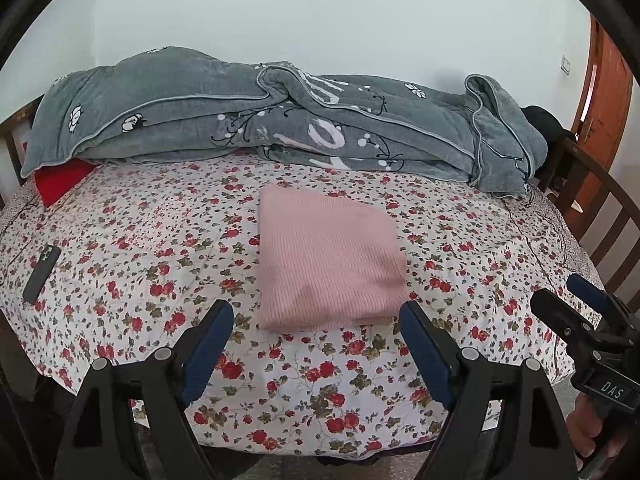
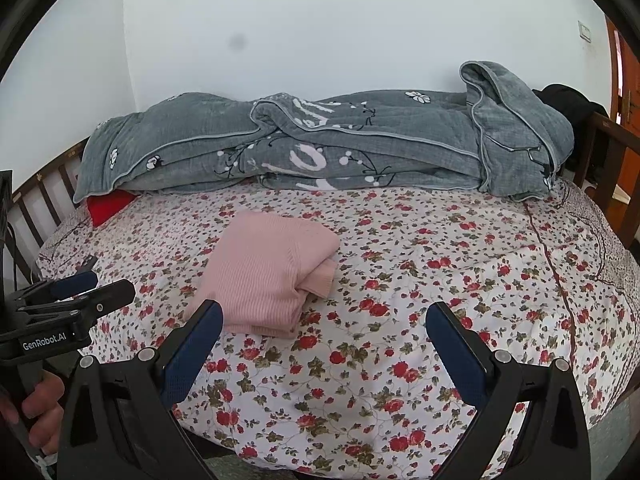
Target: Fold small clothes
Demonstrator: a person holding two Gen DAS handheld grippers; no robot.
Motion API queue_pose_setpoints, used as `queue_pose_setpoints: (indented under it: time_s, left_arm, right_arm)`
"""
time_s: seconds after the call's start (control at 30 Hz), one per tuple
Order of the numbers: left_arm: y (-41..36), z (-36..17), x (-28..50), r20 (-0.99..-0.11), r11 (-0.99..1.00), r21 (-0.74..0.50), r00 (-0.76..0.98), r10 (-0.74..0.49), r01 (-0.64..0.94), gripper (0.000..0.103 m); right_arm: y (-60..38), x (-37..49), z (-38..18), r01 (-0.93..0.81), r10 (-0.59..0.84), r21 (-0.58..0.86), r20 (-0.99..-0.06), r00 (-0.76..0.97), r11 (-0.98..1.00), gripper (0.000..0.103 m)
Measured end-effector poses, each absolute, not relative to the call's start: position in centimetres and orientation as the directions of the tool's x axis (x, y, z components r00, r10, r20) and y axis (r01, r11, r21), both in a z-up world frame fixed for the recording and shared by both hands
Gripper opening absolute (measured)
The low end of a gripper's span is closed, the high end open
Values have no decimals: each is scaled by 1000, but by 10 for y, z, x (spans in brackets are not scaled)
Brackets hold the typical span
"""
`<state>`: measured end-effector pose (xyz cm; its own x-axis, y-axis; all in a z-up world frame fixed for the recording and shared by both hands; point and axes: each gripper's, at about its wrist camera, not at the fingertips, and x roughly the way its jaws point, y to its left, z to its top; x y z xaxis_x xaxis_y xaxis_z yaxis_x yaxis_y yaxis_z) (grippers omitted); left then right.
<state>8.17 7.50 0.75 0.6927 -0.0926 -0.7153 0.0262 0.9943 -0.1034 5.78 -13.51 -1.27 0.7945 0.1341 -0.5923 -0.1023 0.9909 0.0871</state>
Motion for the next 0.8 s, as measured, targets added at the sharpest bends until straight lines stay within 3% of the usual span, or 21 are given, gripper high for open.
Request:
queue_pose_setpoints:
  time_s: [0.8]
  left_arm:
    - [76,9,81,-714,994,-103,693,-94,29,84]
  right_arm:
    - [-126,52,-7,-90,124,87,-586,801,992,100]
